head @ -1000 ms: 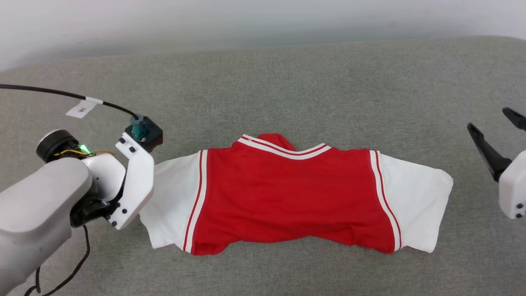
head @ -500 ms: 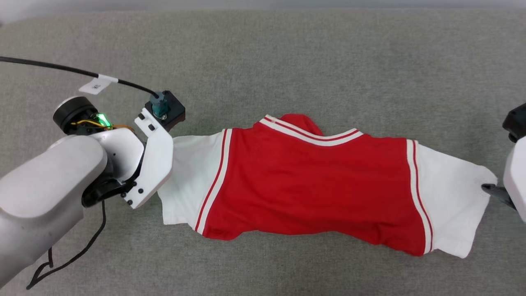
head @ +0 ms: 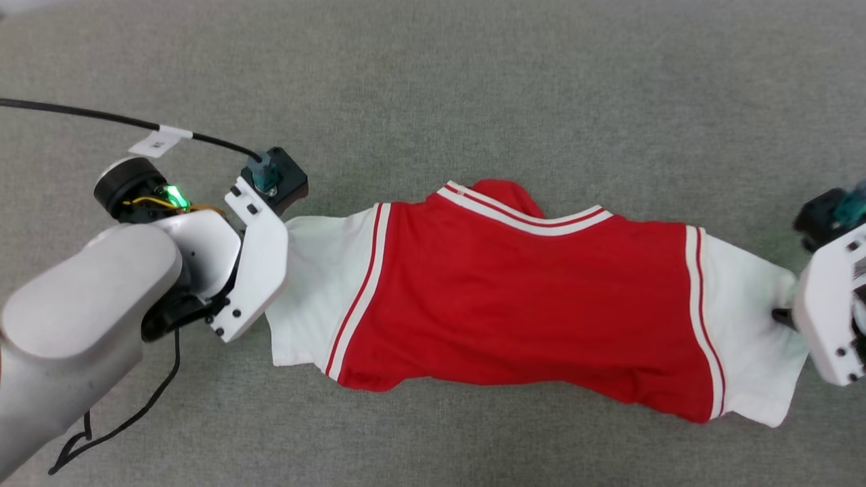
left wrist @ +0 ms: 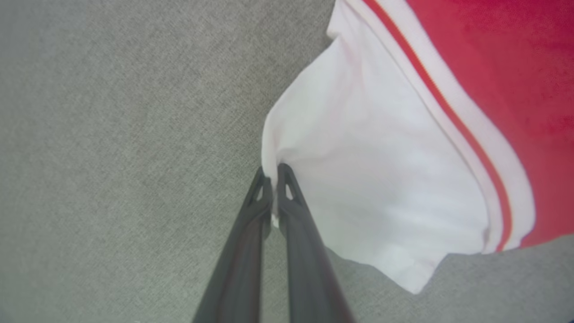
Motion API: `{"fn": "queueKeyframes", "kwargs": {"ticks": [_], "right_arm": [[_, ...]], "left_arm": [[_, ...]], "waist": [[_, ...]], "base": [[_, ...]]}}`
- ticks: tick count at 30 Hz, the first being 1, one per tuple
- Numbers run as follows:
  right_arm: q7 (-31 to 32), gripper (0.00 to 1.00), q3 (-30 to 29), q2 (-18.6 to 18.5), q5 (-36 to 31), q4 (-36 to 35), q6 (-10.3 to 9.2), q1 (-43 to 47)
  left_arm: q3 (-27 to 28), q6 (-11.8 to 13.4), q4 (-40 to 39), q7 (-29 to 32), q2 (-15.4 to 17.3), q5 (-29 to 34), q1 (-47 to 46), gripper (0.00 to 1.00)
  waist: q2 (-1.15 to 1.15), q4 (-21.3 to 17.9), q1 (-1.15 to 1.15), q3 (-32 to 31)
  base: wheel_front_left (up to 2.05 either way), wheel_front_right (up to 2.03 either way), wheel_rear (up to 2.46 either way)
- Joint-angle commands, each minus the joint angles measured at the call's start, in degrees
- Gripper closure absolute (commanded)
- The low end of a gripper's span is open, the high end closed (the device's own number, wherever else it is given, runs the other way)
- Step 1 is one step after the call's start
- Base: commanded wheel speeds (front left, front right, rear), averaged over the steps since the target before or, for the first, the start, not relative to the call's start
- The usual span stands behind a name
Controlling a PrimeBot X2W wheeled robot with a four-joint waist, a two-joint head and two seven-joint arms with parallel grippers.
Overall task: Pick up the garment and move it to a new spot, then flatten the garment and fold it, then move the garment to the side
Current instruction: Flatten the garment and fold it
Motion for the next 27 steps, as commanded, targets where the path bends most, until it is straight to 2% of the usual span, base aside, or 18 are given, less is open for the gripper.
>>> {"fn": "queueKeyframes", "kwargs": {"ticks": [1,10,17,23,27], "right_arm": [[-0.6,1.00,2.2,2.3,0.1,0.7,0.18,1.4],[-13.8,1.00,4.1,-1.8,0.3,-1.4,0.08,-2.4],[-21.7,1.00,1.7,-3.9,-0.5,-4.7,0.08,-6.5],[-24.6,1.00,-0.9,-1.7,-4.6,-4.3,0.08,-14.8],[-25.1,1.00,-2.2,1.2,-8.3,-1.7,0.08,-23.4]], "left_arm": [[-0.1,0.0,0.4,-0.4,0.2,-0.1,0.9,1.00],[0.3,0.2,0.3,-7.0,0.6,0.1,4.1,1.00],[3.2,2.7,-2.6,-12.0,1.2,2.0,1.4,1.00],[7.5,4.7,-2.8,-15.2,0.6,3.7,-4.8,1.00],[10.3,5.4,-0.1,-18.3,-1.5,6.1,-11.1,1.00]], "waist": [[0.00,-0.7,0.00,-1.6],[0.00,-1.6,0.00,-11.4],[0.00,-1.5,0.00,-15.5],[0.00,-2.0,0.00,-15.2],[0.00,-2.1,0.00,-12.8]], "base": [[0.00,0.00,0.00],[0.00,0.00,0.00],[0.00,0.00,0.00],[0.00,0.00,0.00],[0.00,0.00,0.00]]}}
